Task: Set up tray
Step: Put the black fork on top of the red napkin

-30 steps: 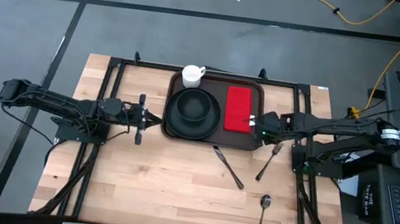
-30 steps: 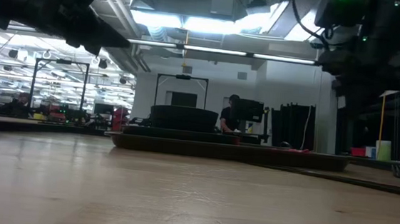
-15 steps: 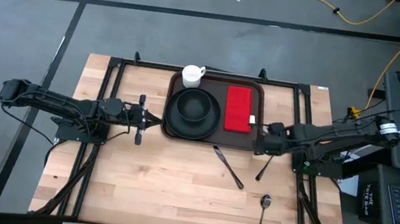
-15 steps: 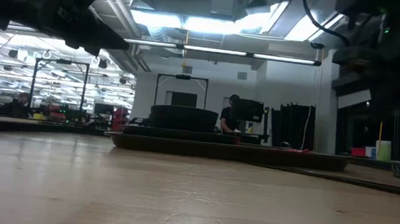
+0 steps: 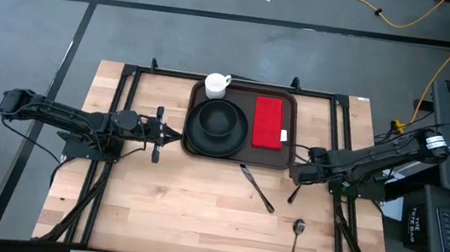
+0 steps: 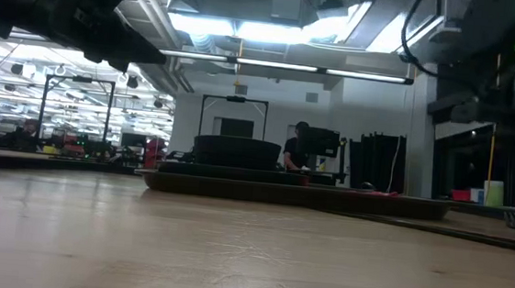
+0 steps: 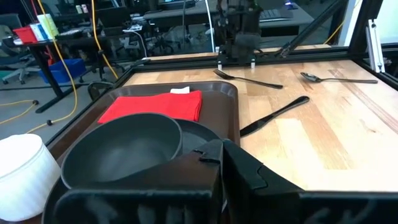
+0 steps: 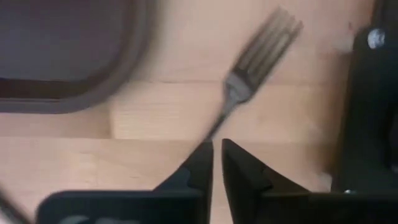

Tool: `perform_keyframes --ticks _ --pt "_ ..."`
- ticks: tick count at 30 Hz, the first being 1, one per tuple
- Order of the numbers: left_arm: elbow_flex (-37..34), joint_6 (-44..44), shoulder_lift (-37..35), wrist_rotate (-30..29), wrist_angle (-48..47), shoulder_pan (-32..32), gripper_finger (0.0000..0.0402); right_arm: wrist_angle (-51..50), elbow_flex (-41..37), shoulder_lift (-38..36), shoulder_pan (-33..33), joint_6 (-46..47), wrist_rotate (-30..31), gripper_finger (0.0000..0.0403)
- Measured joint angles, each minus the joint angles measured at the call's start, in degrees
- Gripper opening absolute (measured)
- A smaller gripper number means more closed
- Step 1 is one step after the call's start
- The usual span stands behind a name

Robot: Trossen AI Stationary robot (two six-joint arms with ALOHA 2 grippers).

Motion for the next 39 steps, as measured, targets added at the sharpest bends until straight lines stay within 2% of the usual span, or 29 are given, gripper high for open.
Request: perform_keyframes --ticks 7,12,18,23,32,39 --pt "0.0 -1.5 0.0 0.1 0.0 0.0 0.0003 7.1 -3.6 0.0 0.8 1.5 -0.6 0.0104" --pt "0.0 -1.5 0.0 0.1 0.0 0.0 0.0002 7.0 -5.0 0.0 0.8 6.6 -0.4 0.0149" --pt "0.0 -1.5 0.0 0.1 -0.4 0.0 0.0005 9.4 -7.1 0.0 0.8 10.3 -0.5 0.0179" --pt "0.0 -1.5 0.0 0.1 -0.4 0.0 0.0004 13.5 -9.0 0.0 0.8 11.2 -0.2 0.0182" --pt "0.0 -1.5 0.0 0.1 -0.4 0.0 0.0003 13.9 -11.9 -0.2 0.8 16.1 0.1 0.0182" --pt "0.0 -1.5 0.0 0.1 -0.4 0.0 0.0003 13.1 -12.0 -0.1 0.8 14.5 -0.2 0.0149"
